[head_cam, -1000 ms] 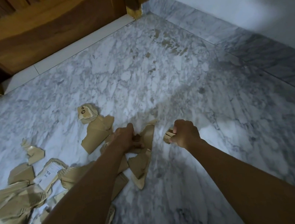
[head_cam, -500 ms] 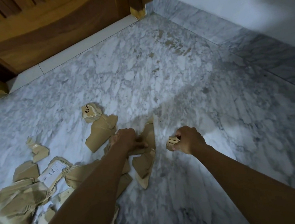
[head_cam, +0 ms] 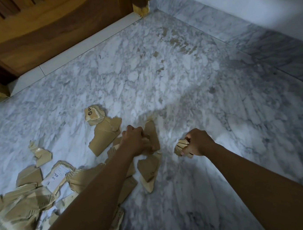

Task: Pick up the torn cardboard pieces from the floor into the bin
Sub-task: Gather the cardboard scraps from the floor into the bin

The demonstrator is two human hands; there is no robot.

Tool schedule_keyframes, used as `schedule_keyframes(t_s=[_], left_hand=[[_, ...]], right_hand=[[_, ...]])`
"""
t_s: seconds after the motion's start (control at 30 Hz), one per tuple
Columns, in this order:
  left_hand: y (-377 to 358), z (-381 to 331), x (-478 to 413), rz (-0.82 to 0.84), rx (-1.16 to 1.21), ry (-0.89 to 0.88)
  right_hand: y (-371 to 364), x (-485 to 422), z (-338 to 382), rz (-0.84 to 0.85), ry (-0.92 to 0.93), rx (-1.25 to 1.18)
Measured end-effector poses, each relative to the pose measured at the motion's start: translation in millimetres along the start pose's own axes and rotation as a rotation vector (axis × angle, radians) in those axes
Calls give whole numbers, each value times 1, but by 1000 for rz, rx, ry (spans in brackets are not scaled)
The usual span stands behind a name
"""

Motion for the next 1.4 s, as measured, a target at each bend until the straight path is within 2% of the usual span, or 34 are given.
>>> schedule_keyframes(t_s=[0.07, 0.2, 0.37, 0.43, 0.5, 0.6, 0.67, 0.7, 0.77, 0.8, 0.87, 0.93, 1.07, 1.17, 1.4], left_hand=[[-5, -7, 8, -15, -72, 30], [-2, -8, 8, -43, 50, 151], [0, -13, 1, -31, 83, 60], [5, -16, -4, -87, 188, 38], [23, -21, -6, -154, 382, 97], [66, -20, -7, -201, 536, 197], [82, -11, -3, -74, 548, 126], [84, -4, 2, 35, 463, 45], [72, 25, 14, 243, 146, -52], [60, 46, 22, 322, 12, -31], [37, 76, 39, 379, -99, 3], [19, 86, 51, 348, -127, -27], [3, 87, 56, 160, -176, -78], [6, 86, 58, 60, 14, -23], [31, 74, 62, -71, 352, 98]], right_hand=[[-1, -1, 2, 16, -5, 27], [2, 0, 7, 27, -1, 81], [4, 5, 13, -62, 54, 131], [6, 8, 16, -119, 88, 164], [8, 13, 20, -171, 127, 214], [7, 17, 26, -125, 167, 253], [3, 21, 41, -5, 234, 227], [-2, 23, 51, 68, 290, 238], [-14, 34, 78, 195, 420, 307], [-21, 40, 91, 248, 463, 345], [-33, 50, 113, 292, 525, 372], [-47, 55, 125, 259, 530, 370], [-76, 67, 133, 89, 581, 613], [-85, 68, 129, 50, 575, 616], [-85, 58, 109, 43, 513, 449]])
Point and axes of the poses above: each hand's wrist, its own x-axis away from the middle knuckle, its own y-axis out of the back of the hand, z = x × y, the point moved 7 cm from there along -x, towards the middle knuckle, and after that the axes turned 11 degrees about -z, right-handed, at the moved point
